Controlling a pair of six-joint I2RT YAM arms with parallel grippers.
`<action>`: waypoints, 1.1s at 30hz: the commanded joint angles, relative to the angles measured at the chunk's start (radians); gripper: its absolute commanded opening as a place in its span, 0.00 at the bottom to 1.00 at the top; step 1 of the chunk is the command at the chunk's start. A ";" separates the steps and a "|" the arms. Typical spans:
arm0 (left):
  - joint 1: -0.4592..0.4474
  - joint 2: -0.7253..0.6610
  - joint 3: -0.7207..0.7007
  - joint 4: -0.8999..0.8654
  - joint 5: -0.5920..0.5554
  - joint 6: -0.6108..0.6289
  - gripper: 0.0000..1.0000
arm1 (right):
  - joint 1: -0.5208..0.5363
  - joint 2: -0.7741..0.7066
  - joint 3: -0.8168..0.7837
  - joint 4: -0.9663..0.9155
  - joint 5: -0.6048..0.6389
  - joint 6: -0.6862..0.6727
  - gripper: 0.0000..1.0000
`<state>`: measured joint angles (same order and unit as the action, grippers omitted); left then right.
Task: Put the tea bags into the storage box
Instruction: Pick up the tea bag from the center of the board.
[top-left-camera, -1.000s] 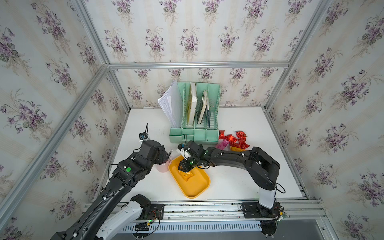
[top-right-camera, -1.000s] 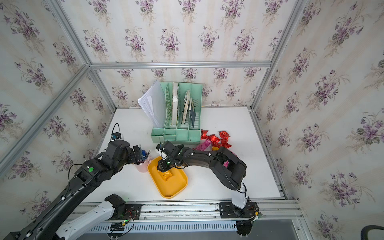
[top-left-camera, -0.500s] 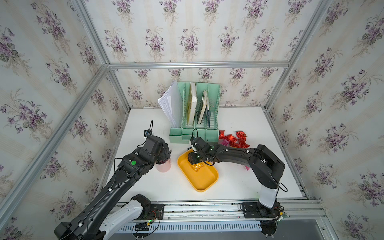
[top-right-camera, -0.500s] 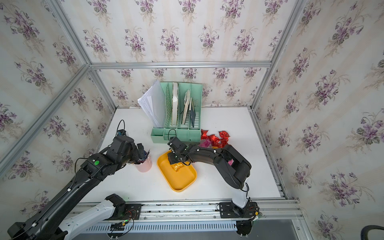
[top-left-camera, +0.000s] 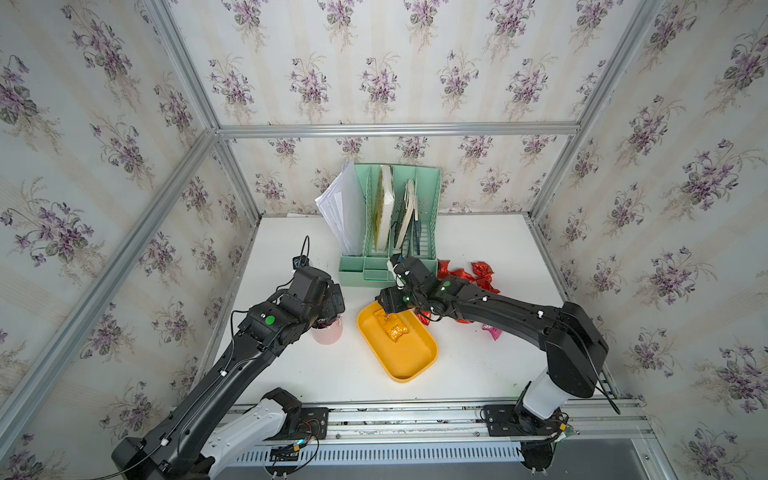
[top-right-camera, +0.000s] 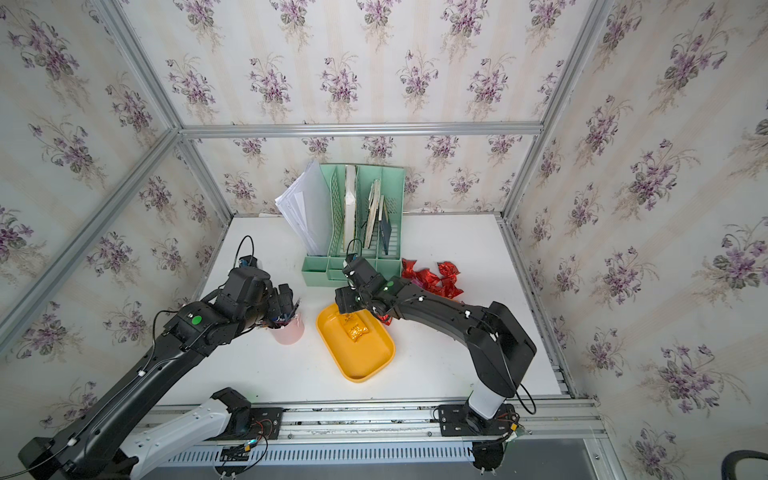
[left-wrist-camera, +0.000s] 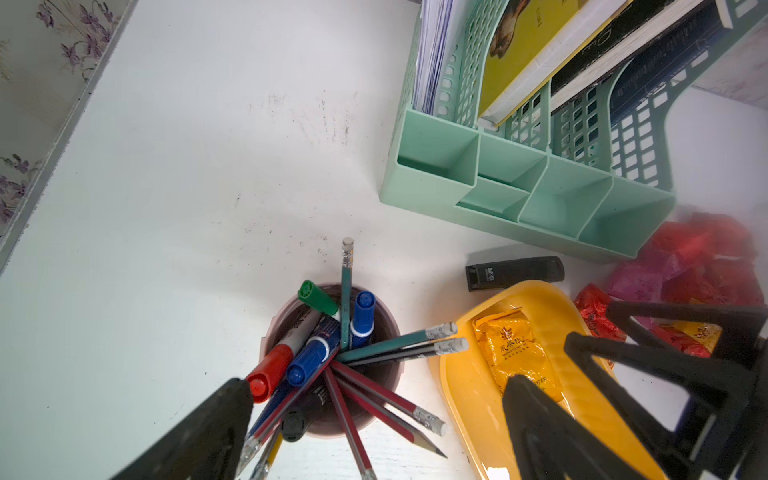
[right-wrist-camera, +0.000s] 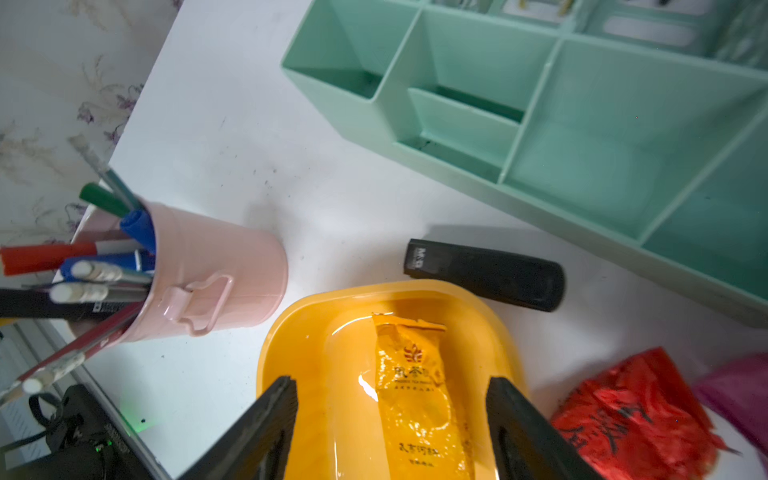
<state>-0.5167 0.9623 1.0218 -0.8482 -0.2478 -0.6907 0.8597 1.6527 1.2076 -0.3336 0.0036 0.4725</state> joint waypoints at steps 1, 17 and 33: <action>0.000 0.024 0.020 0.028 0.052 0.016 0.99 | -0.078 -0.032 -0.046 -0.066 -0.006 0.082 0.70; 0.000 0.101 0.069 0.046 0.090 0.036 0.99 | -0.307 -0.098 -0.452 0.263 -0.253 0.200 0.60; 0.000 -0.011 -0.012 0.007 0.076 -0.037 0.99 | -0.307 -0.025 -0.345 0.179 -0.178 0.120 0.04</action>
<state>-0.5171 0.9672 1.0229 -0.8360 -0.1589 -0.6956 0.5533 1.6493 0.8482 -0.1001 -0.2146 0.6415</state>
